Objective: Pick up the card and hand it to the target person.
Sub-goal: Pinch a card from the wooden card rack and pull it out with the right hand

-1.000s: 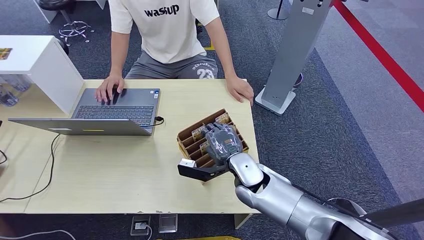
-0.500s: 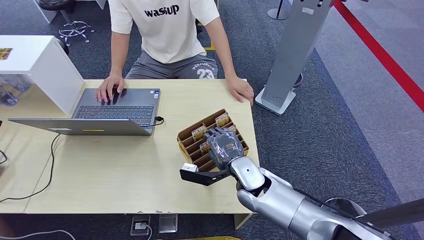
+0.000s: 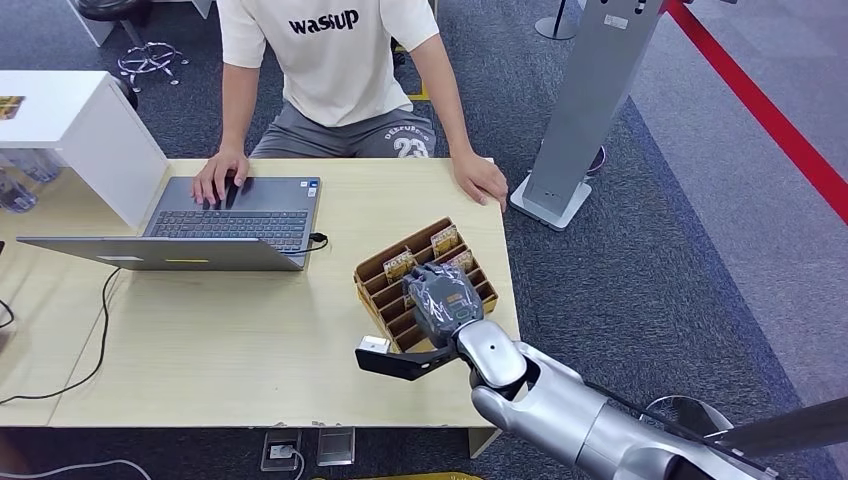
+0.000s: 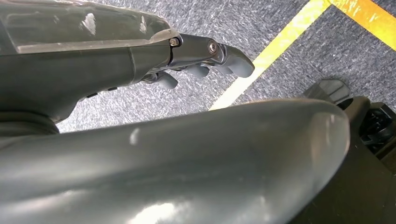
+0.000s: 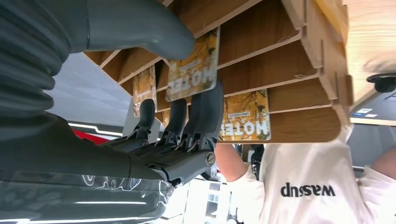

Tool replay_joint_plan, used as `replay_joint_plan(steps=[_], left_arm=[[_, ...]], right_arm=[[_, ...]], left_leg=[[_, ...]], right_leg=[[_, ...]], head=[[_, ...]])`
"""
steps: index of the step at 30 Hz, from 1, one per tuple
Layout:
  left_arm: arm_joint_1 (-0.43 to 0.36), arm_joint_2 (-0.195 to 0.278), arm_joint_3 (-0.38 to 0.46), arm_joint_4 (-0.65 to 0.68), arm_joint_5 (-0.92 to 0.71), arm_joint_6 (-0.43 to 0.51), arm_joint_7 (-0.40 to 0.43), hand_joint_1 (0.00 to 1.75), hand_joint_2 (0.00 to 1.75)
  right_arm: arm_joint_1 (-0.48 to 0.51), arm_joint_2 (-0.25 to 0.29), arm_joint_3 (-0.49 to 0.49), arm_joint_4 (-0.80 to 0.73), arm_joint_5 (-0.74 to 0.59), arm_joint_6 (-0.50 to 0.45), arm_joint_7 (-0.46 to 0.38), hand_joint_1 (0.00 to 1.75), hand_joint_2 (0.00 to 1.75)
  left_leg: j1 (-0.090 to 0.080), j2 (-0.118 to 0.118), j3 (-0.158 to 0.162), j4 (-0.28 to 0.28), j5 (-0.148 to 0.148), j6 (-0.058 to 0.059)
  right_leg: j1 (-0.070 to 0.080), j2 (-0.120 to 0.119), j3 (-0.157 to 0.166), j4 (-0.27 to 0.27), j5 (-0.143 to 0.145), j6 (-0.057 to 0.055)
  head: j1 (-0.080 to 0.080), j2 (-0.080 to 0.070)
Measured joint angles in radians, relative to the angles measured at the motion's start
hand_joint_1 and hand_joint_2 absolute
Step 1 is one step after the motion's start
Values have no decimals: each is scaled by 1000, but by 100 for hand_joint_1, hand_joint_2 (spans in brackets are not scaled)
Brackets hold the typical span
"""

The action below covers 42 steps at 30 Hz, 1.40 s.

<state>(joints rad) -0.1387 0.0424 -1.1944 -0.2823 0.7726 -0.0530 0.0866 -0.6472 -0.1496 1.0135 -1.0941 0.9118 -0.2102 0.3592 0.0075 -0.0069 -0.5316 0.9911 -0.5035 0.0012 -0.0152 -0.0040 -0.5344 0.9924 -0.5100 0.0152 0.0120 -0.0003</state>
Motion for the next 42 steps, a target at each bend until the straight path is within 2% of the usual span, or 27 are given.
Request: replay_joint_plan(steps=[3,5,21,32,42], left_arm=[[1,1,0,0,1,0,0,0,0],[1,2,0,0,2,0,0,0,0],[11,2,1,2,12,6,-5,0,0],[11,3,1,2,12,-27,-21,0,0],[12,4,1,2,18,-14,-22,0,0]], right_arm=[[0,5,2,0,-1,-2,-5,125,175],[0,8,2,0,-2,-3,-6,132,175],[-5,29,4,10,-2,-3,-19,133,175],[-9,29,6,16,-20,1,-24,133,175],[-17,28,7,12,-38,9,-14,133,175]], left_leg=[[0,0,0,0,0,0],[0,0,0,0,0,0],[0,0,0,0,0,0],[0,0,0,0,0,0],[0,0,0,0,0,0]], right_leg=[[0,0,0,0,0,0],[0,0,0,0,0,0],[0,0,0,0,0,0],[0,0,0,0,0,0],[0,0,0,0,0,0]], head=[[0,0],[0,0],[0,0],[0,0],[0,0]])
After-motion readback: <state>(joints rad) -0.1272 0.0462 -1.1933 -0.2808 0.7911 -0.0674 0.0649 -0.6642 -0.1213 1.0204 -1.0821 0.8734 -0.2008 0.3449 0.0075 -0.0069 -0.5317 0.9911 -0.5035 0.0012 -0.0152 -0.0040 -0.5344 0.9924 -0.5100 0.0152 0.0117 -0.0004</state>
